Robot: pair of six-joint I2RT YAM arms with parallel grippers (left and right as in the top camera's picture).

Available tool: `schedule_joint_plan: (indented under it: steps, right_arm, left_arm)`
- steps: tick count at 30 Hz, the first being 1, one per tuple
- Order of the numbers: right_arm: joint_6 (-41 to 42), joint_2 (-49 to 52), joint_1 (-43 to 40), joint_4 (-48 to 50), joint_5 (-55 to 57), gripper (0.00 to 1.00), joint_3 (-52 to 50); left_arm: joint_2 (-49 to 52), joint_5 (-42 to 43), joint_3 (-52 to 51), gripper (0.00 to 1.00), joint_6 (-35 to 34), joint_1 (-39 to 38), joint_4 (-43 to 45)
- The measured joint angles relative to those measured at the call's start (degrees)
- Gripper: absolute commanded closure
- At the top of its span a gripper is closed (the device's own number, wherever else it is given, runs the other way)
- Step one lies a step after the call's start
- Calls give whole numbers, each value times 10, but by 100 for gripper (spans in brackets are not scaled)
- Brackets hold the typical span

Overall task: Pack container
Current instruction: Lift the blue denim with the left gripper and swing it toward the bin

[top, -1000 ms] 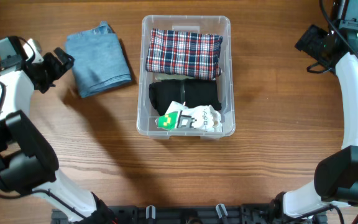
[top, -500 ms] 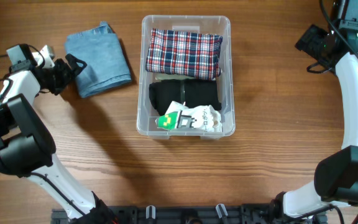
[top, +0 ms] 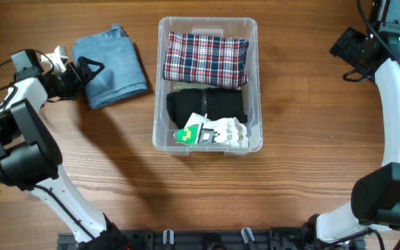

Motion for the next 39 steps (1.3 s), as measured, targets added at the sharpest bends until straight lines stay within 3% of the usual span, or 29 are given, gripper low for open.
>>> schedule_joint_plan:
  steps: [3, 4, 7, 10, 25, 35, 39]
  right_arm:
    - [0, 0, 0, 0, 0, 0, 0]
    - [0, 0, 0, 0, 0, 0, 0]
    - [0, 0, 0, 0, 0, 0, 0]
    - [0, 0, 0, 0, 0, 0, 0]
    - [0, 0, 0, 0, 0, 0, 0]
    - [0, 0, 0, 0, 0, 0, 0]
    - [0, 0, 0, 0, 0, 0, 0]
  left_arm:
    - [7, 11, 1, 36, 1, -3, 0]
    - [11, 13, 2, 50, 0, -5, -1]
    - [21, 14, 1, 77, 0, -10, -9]
    - [29, 19, 0, 96, 1, -12, -10]
    - [-21, 63, -2, 96, -1, -2, -48]
    - [-303, 76, -1, 96, -57, -21, -47]
    - [-373, 86, -1, 96, -89, -54, -56]
